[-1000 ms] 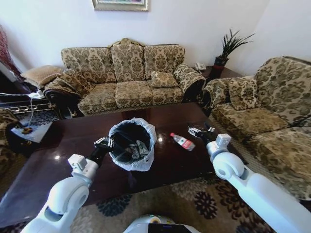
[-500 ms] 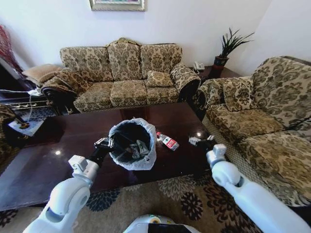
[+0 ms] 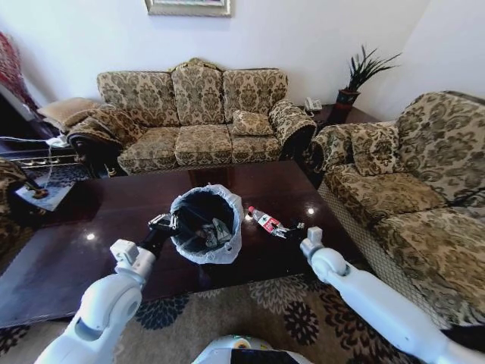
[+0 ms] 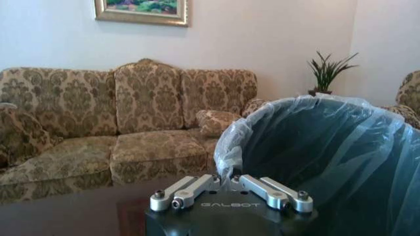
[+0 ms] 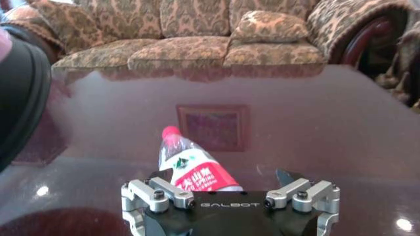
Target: Move to the front of the table and place the trash on the table into the trash bin.
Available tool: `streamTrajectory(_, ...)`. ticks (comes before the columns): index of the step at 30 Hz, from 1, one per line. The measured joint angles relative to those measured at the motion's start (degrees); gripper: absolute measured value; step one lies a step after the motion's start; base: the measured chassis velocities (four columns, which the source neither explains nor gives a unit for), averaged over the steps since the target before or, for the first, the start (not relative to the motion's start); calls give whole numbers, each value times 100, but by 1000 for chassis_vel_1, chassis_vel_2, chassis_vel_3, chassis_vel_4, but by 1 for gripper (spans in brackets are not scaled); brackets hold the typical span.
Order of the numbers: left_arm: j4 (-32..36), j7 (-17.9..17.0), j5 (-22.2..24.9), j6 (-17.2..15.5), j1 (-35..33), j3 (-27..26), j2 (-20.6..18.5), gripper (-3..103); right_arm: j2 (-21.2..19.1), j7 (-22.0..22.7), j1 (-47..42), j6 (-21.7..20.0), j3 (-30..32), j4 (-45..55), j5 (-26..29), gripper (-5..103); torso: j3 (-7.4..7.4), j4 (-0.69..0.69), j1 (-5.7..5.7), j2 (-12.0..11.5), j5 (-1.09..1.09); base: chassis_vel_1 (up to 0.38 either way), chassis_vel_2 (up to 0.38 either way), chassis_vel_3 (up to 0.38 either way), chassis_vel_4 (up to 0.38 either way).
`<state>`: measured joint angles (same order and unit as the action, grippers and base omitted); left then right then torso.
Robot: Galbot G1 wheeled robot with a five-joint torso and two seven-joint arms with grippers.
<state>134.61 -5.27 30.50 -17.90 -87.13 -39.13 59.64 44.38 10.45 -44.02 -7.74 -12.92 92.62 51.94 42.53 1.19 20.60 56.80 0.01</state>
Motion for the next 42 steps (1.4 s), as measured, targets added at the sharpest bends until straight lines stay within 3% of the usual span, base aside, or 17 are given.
streamTrajectory(9, -128, 15, -8, -2, 27, 17, 5, 3, 95, -440, 72, 116, -248, -351, -3, 101, 0, -1, 0, 0, 0, 0, 0, 0, 0)
streamTrajectory(15, -128, 18, -8, -10, 15, 28, -6, 3, 329, -529, 181, 281, -314, -767, -252, 79, 0, 2, 0, 0, -1, 0, 0, 0, 0)
streamTrajectory(17, -128, 19, -8, -10, 9, 25, -15, 3, 347, -540, 182, 307, -311, -821, -278, 79, 0, 1, 0, 0, -1, 0, 0, 0, 0)
streamTrajectory(21, -128, 36, -7, -11, -6, 22, -52, 3, 376, -632, 164, 399, -268, -924, -384, 58, -1, -1, -1, 1, -2, 0, 0, 0, 0)
streamTrajectory(23, -127, 40, -7, -10, -6, 25, -59, 3, 395, -638, 162, 418, -261, -948, -406, 58, -2, -1, -2, 1, -2, 0, 0, 0, 0)
streamTrajectory(24, -122, 43, -5, -11, -6, 30, -69, 3, 441, -643, 160, 459, -248, -975, -455, 48, -2, -2, -2, 1, -2, 0, 0, 0, 0)
streamTrajectory(29, -83, 49, 2, -11, -17, 22, -91, 3, 479, -627, 78, 544, -172, -916, -640, 37, -1, 1, -1, 0, -2, 0, 0, 0, 0)
streamTrajectory(33, -58, 51, 4, -10, -38, -1, -99, 3, 407, -506, -49, 664, -22, -704, -831, 30, 0, 1, -1, 0, 1, 0, 0, 0, 0)
streamTrajectory(35, -35, 55, 8, -10, -39, -5, -104, 3, 254, -240, -85, 716, 179, -409, -851, 23, -1, 0, -1, 0, 0, 0, 0, 0, 0)
streamTrajectory(37, -23, 56, 8, -9, -37, -5, -99, 3, 150, -103, -79, 728, 284, -263, -815, 23, -1, 0, -1, 0, 0, 0, 0, 0, 0)
streamTrajectory(39, 22, 56, 6, -7, -60, -6, -64, 3, -41, 65, 0, 774, 471, -40, -773, 12, 0, -1, -1, 0, 0, 0, 0, 0, 0)
streamTrajectory(42, 75, 60, 5, -6, -77, -8, -41, 3, -235, 205, 64, 772, 741, 296, -658, 4, 0, 1, 0, 0, 0, 0, 0, 0, 0)
